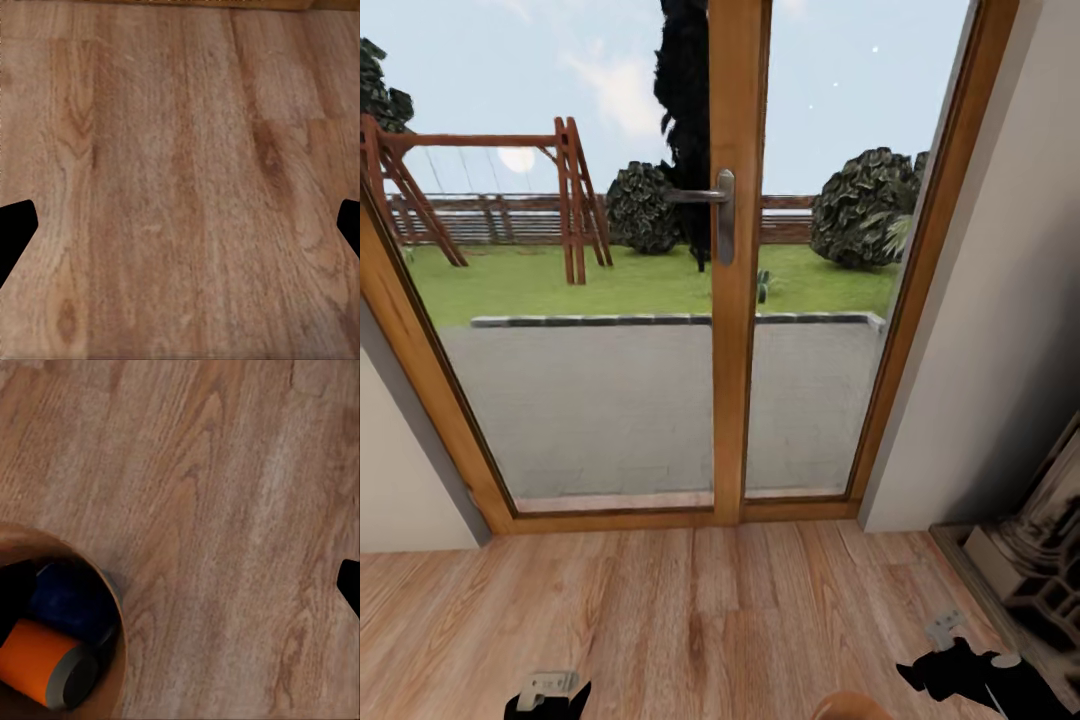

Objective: Put the three can of soda from the living room inside the tash can in the kitchen.

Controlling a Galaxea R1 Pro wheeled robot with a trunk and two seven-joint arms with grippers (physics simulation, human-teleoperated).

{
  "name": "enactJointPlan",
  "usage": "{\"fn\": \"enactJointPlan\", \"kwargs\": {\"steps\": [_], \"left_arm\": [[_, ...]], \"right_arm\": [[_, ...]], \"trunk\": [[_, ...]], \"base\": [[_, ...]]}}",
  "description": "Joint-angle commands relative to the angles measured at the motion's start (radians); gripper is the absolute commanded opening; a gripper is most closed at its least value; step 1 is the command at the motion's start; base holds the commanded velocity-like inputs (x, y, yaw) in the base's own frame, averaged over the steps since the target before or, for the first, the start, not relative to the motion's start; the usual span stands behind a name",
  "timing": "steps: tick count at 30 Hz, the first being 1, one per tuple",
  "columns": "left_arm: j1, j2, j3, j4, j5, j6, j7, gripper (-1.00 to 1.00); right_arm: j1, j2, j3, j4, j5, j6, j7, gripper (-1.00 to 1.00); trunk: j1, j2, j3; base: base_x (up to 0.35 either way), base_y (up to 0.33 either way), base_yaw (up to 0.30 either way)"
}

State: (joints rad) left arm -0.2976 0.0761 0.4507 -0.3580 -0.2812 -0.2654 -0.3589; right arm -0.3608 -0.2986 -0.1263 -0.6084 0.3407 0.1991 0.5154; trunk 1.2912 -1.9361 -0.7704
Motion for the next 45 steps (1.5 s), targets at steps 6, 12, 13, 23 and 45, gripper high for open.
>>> {"fn": "enactJointPlan", "kwargs": {"steps": [6,12,13,23,45], "left_arm": [[0.000,0.001,-0.002,0.083,-0.005,-0.075,0.066,1.00],[0.011,0.017,-0.001,0.203,-0.049,-0.176,0.138,1.00],[0.024,0.028,0.000,0.226,-0.052,-0.190,0.146,1.00],[0.229,0.047,0.003,0.310,-0.059,-0.208,0.283,1.00],[0.324,0.048,0.008,0.340,-0.050,-0.357,0.295,1.00]], "right_arm": [[0.078,0.007,-0.001,0.023,-0.004,-0.114,-0.082,1.00],[0.101,0.008,-0.002,0.143,-0.030,-0.245,-0.100,1.00],[0.102,0.007,-0.002,0.185,-0.041,-0.290,-0.114,1.00],[0.105,0.008,0.001,0.374,-0.062,-0.431,-0.242,1.00],[0.176,0.061,0.001,0.650,-0.056,-0.638,-0.292,1.00]], "trunk": [[-0.023,0.042,0.019],[-0.046,0.084,0.038],[-0.050,0.091,0.041],[-0.088,0.161,0.072],[-0.173,0.315,0.141]], "base": [[0.000,0.000,0.000],[0.000,0.000,0.000],[0.000,0.000,0.000],[0.000,0.000,0.000],[0.000,0.000,0.000]]}}
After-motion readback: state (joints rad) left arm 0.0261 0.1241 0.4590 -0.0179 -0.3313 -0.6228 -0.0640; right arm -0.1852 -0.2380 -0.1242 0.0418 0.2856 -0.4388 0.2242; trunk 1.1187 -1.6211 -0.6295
